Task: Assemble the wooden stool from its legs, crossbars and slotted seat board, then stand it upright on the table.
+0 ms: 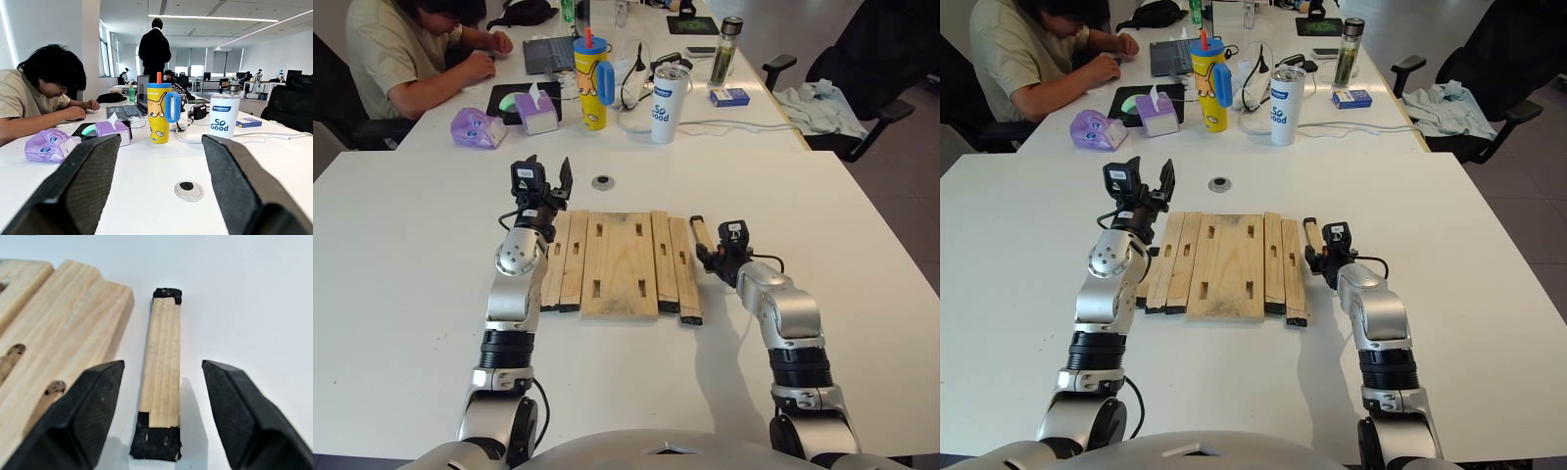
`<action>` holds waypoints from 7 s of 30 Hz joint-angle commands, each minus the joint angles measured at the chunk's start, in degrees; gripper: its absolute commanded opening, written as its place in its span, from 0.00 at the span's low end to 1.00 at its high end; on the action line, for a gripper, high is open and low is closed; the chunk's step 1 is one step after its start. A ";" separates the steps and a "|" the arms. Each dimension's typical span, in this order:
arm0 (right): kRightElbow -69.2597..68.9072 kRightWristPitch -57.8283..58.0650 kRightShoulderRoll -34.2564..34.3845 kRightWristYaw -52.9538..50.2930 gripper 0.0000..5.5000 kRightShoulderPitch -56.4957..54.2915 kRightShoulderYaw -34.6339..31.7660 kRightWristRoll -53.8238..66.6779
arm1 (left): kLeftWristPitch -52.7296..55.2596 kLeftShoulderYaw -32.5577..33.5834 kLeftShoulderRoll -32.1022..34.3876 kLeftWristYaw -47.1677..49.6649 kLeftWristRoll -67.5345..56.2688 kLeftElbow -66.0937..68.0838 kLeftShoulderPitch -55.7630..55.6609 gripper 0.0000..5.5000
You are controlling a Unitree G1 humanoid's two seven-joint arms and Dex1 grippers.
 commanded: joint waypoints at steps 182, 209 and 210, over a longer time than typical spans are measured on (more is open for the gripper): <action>-1.35 -23.60 3.73 13.29 0.43 5.60 5.23 4.24 | 6.16 -2.60 0.01 4.17 2.87 -12.60 10.93 0.29; 2.67 -26.96 5.85 12.03 0.43 3.16 5.70 2.48 | 13.11 3.59 3.16 -1.32 -4.89 -0.69 -17.41 0.02; 2.79 -27.04 5.87 12.07 0.43 3.08 5.75 2.45 | 12.82 3.54 3.32 -1.23 -4.75 -0.74 -18.13 0.02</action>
